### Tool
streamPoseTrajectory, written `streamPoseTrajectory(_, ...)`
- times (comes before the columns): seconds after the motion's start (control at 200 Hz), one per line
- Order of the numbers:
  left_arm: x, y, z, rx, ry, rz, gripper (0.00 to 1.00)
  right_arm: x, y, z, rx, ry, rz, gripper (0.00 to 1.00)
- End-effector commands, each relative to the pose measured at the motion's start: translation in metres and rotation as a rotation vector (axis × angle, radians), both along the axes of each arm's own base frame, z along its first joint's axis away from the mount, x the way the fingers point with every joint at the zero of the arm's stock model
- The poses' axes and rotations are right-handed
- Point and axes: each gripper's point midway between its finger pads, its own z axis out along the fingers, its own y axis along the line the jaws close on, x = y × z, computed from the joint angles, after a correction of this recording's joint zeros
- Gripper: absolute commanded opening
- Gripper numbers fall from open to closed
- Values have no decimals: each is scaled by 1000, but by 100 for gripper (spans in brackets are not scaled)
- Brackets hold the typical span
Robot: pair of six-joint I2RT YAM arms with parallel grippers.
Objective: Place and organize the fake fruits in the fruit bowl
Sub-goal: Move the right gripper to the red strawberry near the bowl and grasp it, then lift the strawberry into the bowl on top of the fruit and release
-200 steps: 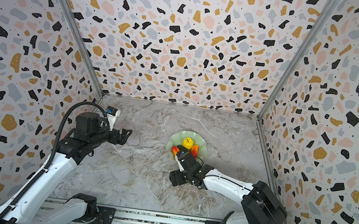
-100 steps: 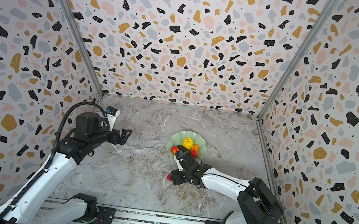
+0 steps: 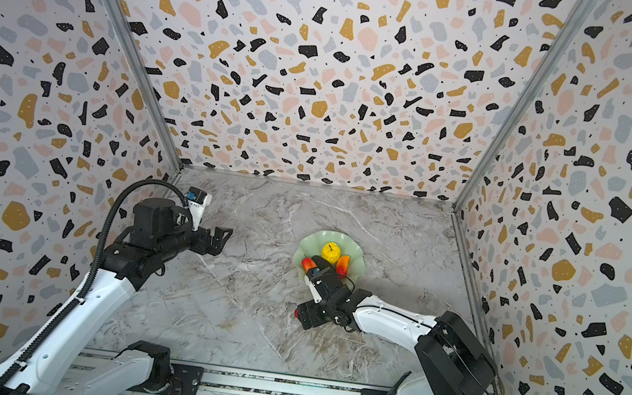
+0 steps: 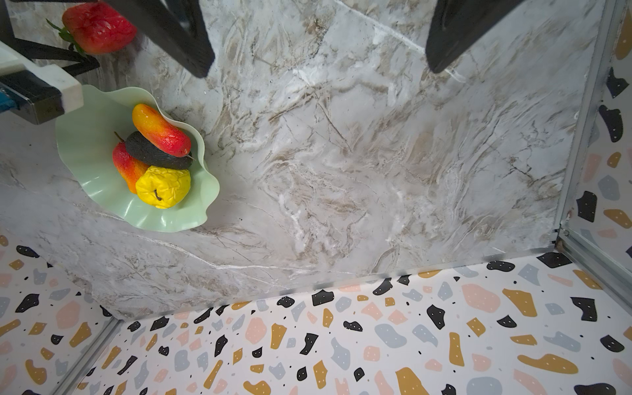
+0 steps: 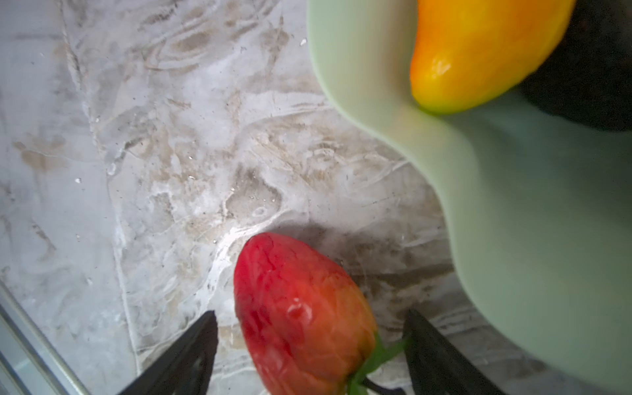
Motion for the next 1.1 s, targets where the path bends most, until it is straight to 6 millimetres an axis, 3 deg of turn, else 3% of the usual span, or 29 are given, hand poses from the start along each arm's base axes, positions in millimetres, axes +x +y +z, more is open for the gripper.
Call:
streamPoseTrajectory(0.0,1,1,5,-8,-31,3,100,2,5,1,-14,-6,19,84)
streamPoseTrajectory(0.19,1,1,5,-8,-31,4,100,4,6,3,-18,-20,18,76)
streamPoseTrajectory(0.531,1,1,4,-7,-30,6,100,10,7,25,-4,-65,15,56)
streamPoseTrajectory(0.661,1,1,4,-8,-29,5,100,16,7,56,14,-119,17,52)
streamPoseTrajectory(0.876,0,1,6,-9,-36,3,100,36,1,133,80,-272,-6,40)
streamPoseTrajectory(1.096,-1,0,9,-13,-44,-3,99,84,-31,161,50,-381,-116,33)
